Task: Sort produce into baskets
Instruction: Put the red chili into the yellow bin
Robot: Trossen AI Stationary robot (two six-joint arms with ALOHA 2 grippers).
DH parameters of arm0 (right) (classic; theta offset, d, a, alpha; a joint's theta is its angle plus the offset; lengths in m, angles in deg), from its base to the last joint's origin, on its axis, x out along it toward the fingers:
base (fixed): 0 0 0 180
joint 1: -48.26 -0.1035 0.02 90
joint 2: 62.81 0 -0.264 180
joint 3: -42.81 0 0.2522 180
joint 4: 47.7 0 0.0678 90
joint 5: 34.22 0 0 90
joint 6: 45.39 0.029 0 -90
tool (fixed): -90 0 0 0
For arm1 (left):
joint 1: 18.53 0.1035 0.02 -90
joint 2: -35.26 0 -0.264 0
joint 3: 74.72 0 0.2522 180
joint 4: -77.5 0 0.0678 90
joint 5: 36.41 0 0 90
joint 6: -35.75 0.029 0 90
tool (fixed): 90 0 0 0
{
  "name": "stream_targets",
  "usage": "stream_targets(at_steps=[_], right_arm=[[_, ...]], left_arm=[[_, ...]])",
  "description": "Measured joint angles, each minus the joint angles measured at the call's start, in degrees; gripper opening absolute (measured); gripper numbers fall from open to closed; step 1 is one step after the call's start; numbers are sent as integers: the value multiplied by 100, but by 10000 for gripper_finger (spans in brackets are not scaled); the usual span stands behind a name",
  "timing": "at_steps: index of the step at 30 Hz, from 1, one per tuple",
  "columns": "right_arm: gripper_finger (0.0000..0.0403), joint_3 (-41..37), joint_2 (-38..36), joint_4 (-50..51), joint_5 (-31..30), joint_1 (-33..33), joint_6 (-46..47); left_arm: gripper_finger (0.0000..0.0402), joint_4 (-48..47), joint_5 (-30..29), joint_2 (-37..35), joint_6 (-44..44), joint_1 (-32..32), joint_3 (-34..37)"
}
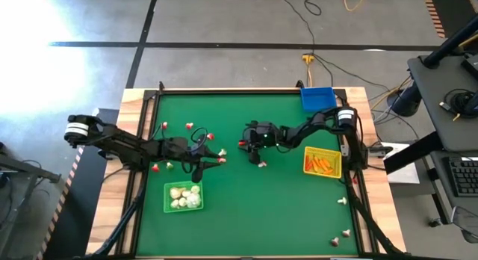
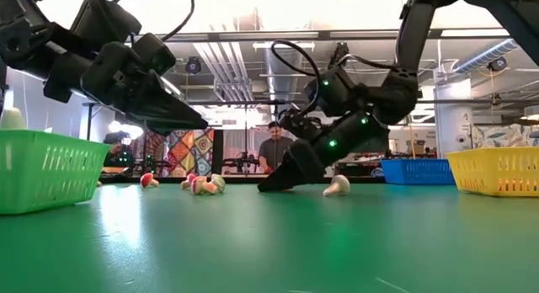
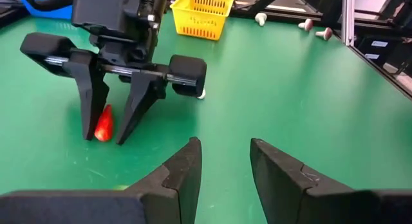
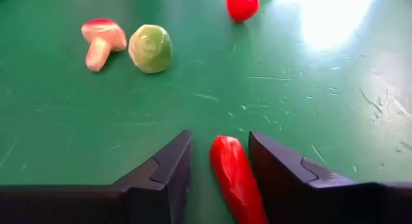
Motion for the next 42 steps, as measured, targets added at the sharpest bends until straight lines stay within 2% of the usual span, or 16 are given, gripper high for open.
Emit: stream_targets(at_steps=[6,11,14,16,19,21,25,27,29,33,38,42], right_arm=[[84,-1,-314,789,-23,8,-49],[33,-38,-687,1150,-264,15,654],[19,-29,-1156,1725,-469,-7,792],[20,126,-1631,2637,-802,-116,893],[23,602,-2369,4861,-1366,-400,1300],[23,1016,-2815,6539,-1766,-681,1953],[23,1610,-3504,9521,-2014,-1447,4463],[23,1652,-3771,10352,-2213,-1895,5868],[24,1501,-4000,10748,-2558,-2328,6988],[24,697,-4208,10720,-2562,-2762,8318],[24,-148,-4140,10557,-2050,-2817,8785],[28,-478,-4096,10460,-2055,-2829,8976]], left_arm=[[116,50,0,6,-109,0,11],[116,83,-2,77,-257,0,33],[116,53,-2,217,-361,-4,59],[116,48,-2,287,-311,-4,61],[116,53,-109,275,178,37,48],[116,65,-487,232,727,79,-28],[116,136,-1537,209,1330,83,-214],[116,94,-1713,225,1274,85,-260],[116,50,-1667,246,1334,83,-258],[116,197,-1648,249,1460,83,-258],[117,314,-1648,249,1651,83,-258],[117,381,-1648,249,1729,83,-258]])
